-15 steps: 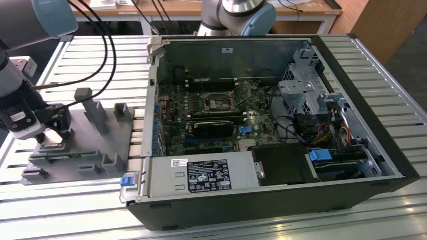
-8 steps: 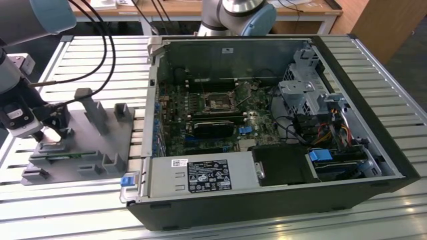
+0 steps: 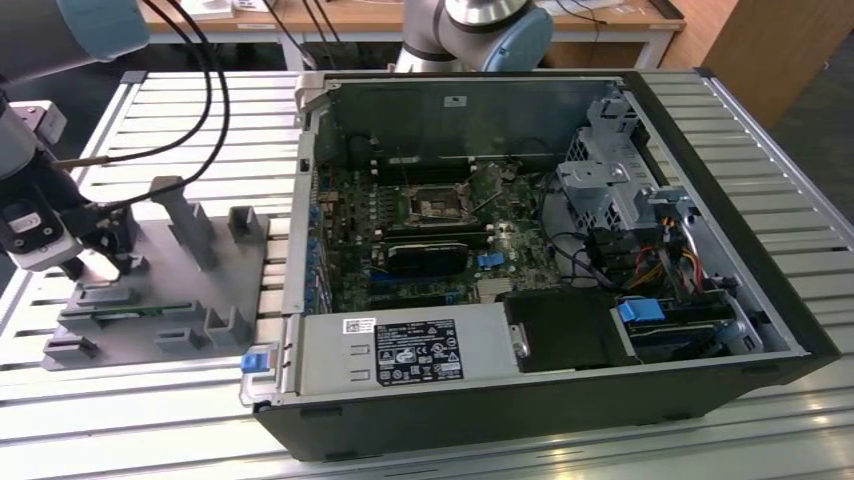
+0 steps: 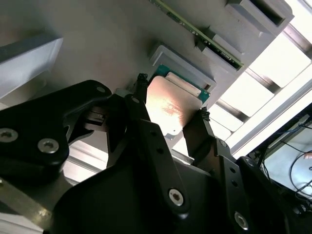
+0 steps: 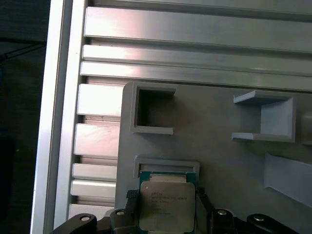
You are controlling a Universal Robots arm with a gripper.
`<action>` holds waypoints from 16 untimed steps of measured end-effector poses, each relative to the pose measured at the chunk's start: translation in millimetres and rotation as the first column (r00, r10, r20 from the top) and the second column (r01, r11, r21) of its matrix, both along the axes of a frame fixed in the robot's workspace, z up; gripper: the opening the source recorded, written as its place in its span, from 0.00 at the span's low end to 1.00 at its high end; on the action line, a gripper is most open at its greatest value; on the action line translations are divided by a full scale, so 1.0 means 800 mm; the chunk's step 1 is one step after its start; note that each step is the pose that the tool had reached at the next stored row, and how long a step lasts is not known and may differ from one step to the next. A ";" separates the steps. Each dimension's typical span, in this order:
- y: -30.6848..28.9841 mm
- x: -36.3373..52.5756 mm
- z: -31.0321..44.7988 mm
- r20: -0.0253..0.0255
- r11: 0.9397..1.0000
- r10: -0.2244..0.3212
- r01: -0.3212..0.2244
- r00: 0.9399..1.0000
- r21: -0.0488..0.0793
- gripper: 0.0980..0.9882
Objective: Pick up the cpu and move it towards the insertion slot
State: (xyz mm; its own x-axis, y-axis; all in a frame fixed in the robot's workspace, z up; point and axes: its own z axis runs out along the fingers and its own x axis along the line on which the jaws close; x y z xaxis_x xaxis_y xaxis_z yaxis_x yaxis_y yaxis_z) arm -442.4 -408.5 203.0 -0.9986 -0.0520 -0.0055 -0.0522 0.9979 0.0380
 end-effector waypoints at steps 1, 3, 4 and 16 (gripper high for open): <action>0.0000 0.000 0.0014 0.000 1.000 0.000 0.000 1.000 0.000 0.50; 0.0000 0.000 0.0037 0.000 1.000 0.000 0.000 1.000 0.000 0.50; 0.0000 0.000 0.0051 0.000 1.000 0.000 0.000 1.000 0.000 0.50; 0.0001 0.000 0.0185 0.000 1.000 0.000 0.000 1.000 0.000 0.50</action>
State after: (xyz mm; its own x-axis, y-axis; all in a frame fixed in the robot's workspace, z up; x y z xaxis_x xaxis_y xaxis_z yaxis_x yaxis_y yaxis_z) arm -442.4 -408.4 217.8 -0.9986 -0.0521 -0.0054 -0.0523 0.9979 0.0379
